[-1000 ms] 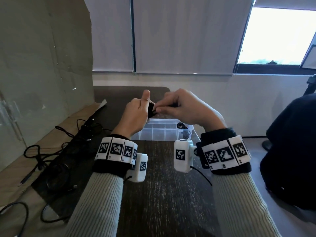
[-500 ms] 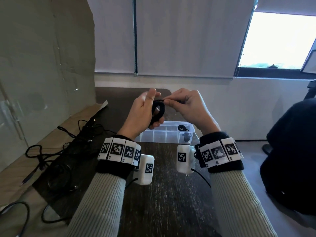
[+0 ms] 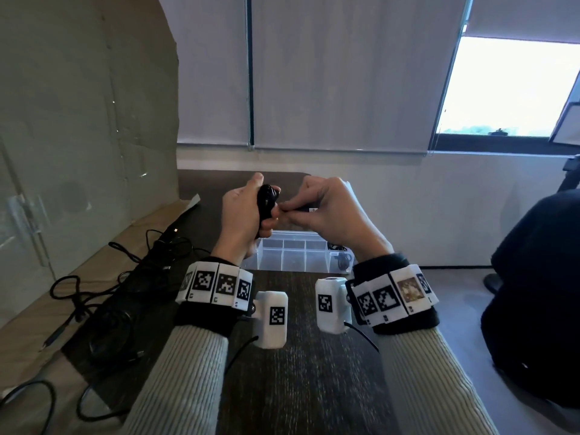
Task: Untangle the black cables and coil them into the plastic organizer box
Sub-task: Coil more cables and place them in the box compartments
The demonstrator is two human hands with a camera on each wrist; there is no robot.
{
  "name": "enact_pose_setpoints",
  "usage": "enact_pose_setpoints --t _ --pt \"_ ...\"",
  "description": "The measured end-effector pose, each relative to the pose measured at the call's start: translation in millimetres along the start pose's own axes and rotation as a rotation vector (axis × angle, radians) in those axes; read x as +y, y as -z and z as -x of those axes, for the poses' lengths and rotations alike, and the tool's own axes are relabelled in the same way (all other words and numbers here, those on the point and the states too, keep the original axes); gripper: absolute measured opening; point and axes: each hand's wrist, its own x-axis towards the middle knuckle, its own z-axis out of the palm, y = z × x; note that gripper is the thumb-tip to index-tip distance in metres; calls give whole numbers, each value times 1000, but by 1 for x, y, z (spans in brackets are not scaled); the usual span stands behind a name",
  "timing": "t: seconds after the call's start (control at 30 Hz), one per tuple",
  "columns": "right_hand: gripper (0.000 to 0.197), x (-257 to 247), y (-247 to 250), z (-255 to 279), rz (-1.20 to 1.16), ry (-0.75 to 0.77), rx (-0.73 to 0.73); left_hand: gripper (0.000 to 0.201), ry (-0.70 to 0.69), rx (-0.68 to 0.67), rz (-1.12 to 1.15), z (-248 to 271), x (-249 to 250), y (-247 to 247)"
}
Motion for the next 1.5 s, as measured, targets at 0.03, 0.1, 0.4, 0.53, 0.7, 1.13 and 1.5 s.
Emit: enact_pose_setpoints --t 0.03,0.1,0.4,0.53,0.7,1.13,1.5 --pt "13 -5 3 0 -7 9 -15 44 -23 30 -29 0 0 -1" --pt "12 -13 6 0 12 29 -44 50 -88 84 -98 1 -1 -4" --pt "13 -5 3 1 -321 79 12 55 -124 33 -88 2 11 -2" --pt "25 -3 2 2 -466 67 -42 54 -79 58 -41 2 13 -1" --pt "37 -10 2 5 -572 32 -152 48 -13 78 8 3 14 -2" --pt "21 -20 -11 7 -621 -64 -107 74 -161 271 -102 -4 16 6" --pt "19 -17 -18 2 -513 -94 53 57 -235 202 -253 -2 16 5"
